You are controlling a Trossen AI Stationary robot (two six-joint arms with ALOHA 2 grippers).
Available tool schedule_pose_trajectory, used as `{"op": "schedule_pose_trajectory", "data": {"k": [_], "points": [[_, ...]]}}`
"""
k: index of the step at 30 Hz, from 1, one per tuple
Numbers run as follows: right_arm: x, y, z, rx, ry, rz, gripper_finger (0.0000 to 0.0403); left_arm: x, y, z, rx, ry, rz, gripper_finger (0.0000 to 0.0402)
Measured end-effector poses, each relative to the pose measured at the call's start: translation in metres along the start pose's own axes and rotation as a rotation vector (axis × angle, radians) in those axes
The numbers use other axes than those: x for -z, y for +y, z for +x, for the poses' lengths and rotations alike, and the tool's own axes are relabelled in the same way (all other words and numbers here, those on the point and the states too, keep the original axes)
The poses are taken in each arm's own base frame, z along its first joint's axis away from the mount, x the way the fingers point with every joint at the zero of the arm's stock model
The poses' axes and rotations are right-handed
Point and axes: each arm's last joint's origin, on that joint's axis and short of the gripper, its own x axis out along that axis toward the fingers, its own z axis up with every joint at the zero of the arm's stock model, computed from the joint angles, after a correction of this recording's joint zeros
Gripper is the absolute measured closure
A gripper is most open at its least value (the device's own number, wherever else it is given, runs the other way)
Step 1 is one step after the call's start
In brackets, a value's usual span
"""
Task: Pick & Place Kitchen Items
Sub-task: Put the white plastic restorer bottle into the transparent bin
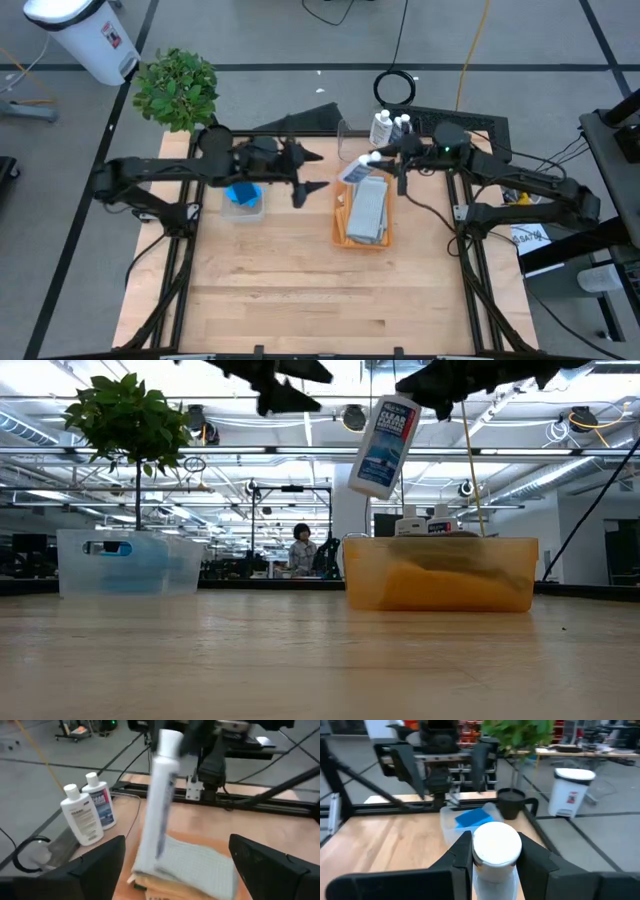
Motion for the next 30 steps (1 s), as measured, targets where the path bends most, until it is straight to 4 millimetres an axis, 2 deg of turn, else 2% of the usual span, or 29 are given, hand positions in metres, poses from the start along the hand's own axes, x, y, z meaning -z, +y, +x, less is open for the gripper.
{"op": "schedule_pose_trajectory", "data": {"k": [6,10,16,20,24,30], "points": [[-0.028,-0.014,-0.005,0.069,0.060,-0.012,0.0319,-0.007,0.000,-0.038,0.005,0.054,0.080,0.0039],[-0.037,-0.026,-0.007,0.192,0.088,-0.028,0.0319,-0.005,0.000,-0.053,0.004,0.108,0.094,0.0039],[-0.035,-0.040,-0.009,0.279,0.108,-0.026,0.0319,0.000,0.001,-0.067,-0.009,0.166,0.068,0.0039],[-0.030,-0.048,-0.010,0.307,0.147,-0.005,0.0319,0.001,0.001,-0.088,-0.002,0.112,0.071,0.0039],[-0.026,-0.053,-0.012,0.330,0.176,0.011,0.0319,0.017,0.004,-0.103,-0.017,0.038,0.069,0.0039],[-0.022,-0.059,-0.016,0.358,0.214,0.035,0.0319,0.061,0.016,-0.121,-0.102,-0.050,0.007,0.0039]]}}
